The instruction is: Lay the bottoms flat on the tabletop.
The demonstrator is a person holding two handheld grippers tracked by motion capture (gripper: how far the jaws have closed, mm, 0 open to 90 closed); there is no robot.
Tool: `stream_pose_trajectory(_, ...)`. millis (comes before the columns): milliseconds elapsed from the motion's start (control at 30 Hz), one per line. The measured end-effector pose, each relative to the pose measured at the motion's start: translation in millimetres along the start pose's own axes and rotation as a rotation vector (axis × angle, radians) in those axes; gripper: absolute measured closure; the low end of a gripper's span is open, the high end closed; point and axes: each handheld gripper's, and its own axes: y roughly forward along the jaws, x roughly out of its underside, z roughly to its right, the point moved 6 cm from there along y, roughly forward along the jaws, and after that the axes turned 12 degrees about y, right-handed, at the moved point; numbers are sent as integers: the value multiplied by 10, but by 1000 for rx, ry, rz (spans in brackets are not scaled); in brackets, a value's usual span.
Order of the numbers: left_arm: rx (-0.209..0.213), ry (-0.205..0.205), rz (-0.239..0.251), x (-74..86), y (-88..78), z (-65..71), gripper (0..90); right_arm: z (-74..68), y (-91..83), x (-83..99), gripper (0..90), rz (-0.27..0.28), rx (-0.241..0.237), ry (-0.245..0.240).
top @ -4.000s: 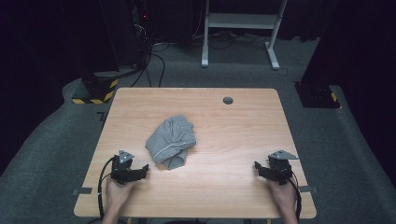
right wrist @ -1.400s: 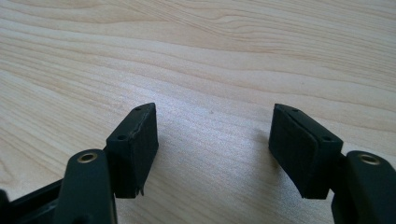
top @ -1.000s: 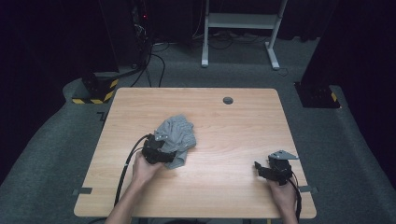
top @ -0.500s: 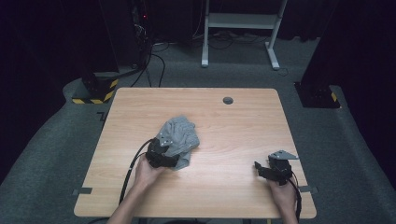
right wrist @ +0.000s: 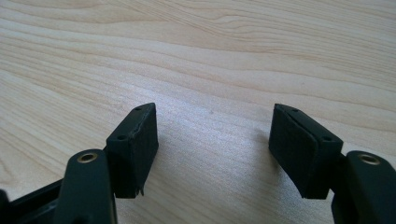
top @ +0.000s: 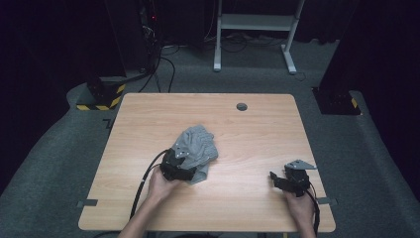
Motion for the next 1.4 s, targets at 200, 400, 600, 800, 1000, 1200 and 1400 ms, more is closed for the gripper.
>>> stream_pose_trajectory(200, 21, 12, 4, -65, 19, 97, 199, 0, 0, 0, 324, 0, 0, 0)
stream_pose_trajectory(400, 47, 41, 7, -148, 51, 210, 202, 0, 0, 0, 324, 0, 0, 0)
stream_pose_trajectory(600, 69, 67, 7, -223, 79, 320, 203, 0, 0, 0, 324, 0, 0, 0)
stream_pose_trajectory(800, 82, 82, 12, -294, 109, 409, 204, 1, 0, 0, 325, 0, 0, 0)
stream_pose_trajectory(1000, 76, 79, 39, -401, 75, 458, 204, 0, 0, 0, 324, 0, -1, 0)
stream_pose_trajectory(1200, 64, 84, 67, -493, -53, 458, 215, 0, -1, 0, 324, 0, -1, 0)
stream_pose_trajectory(1400, 98, 100, 144, -687, -214, 528, 236, 0, 0, 0, 324, 0, 0, 0)
